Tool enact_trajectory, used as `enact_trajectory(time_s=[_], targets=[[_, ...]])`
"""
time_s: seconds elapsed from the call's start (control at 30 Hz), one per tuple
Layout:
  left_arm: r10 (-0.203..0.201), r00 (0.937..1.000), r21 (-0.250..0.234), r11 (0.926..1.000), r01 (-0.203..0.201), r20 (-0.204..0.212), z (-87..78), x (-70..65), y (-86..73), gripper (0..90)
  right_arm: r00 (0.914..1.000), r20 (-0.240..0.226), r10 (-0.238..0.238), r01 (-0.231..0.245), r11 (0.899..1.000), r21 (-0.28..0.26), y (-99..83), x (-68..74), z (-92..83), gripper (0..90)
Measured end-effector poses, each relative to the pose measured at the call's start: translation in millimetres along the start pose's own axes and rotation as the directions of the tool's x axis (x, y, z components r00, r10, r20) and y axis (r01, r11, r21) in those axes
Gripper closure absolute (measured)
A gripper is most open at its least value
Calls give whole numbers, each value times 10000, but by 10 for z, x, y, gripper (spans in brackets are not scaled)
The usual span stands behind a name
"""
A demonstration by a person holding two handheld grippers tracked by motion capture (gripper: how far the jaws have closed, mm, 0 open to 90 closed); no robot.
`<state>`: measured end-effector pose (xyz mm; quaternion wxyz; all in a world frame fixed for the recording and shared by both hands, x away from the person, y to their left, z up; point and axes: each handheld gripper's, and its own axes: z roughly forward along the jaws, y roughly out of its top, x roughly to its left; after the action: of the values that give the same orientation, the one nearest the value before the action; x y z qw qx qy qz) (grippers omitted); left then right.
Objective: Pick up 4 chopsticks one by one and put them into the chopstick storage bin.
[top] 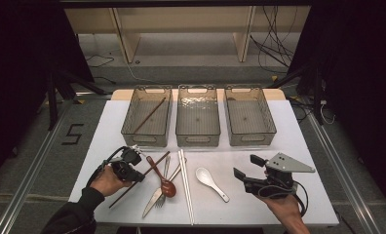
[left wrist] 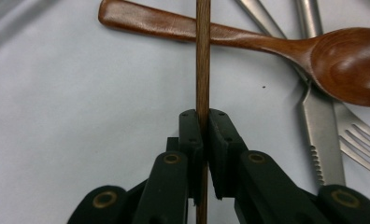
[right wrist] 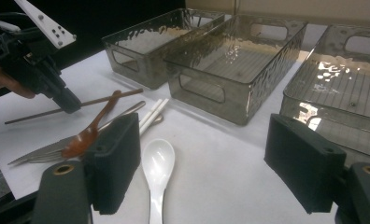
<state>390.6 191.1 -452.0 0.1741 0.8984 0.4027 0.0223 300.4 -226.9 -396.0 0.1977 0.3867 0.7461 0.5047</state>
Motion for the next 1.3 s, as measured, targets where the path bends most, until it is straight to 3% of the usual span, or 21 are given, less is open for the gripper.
enact_trajectory(time_s=[0.27, 0.53, 0.73, 0.9, 1.0, 1.17, 1.3], targets=[[39, 9999, -842, 9964, -24, 168, -223, 2, 44, 841, 10000, -3, 24, -24, 10000, 15, 0, 5, 5, 274], [-149, 9997, -2119, 9771, 191, 218, -448, 81, 101, 841, 10000, 10, 24, -24, 10000, 35, -5, 6, 16, 274], [-414, 9991, -2917, 9557, 400, 15, -622, 215, 182, 840, 10000, 8, 18, -18, 10000, 44, -6, 4, 16, 274], [-761, 9971, -3680, 9273, 676, -86, -749, 351, 320, 840, 10000, 8, 17, -17, 10000, 52, -10, 1, 15, 274], [-836, 9963, -3880, 9190, 701, -180, -771, 415, 430, 840, 10000, 7, 36, -36, 10000, 51, -9, 1, 18, 274], [-1035, 9942, -4317, 8984, 813, -281, -829, 514, 588, 840, 10000, -5, 49, -49, 10000, 49, -9, 0, 19, 274], [-1125, 9931, -4511, 8883, 856, -332, -854, 589, 685, 840, 10000, -13, 82, -82, 10000, 18, -8, -2, 14, 274]])
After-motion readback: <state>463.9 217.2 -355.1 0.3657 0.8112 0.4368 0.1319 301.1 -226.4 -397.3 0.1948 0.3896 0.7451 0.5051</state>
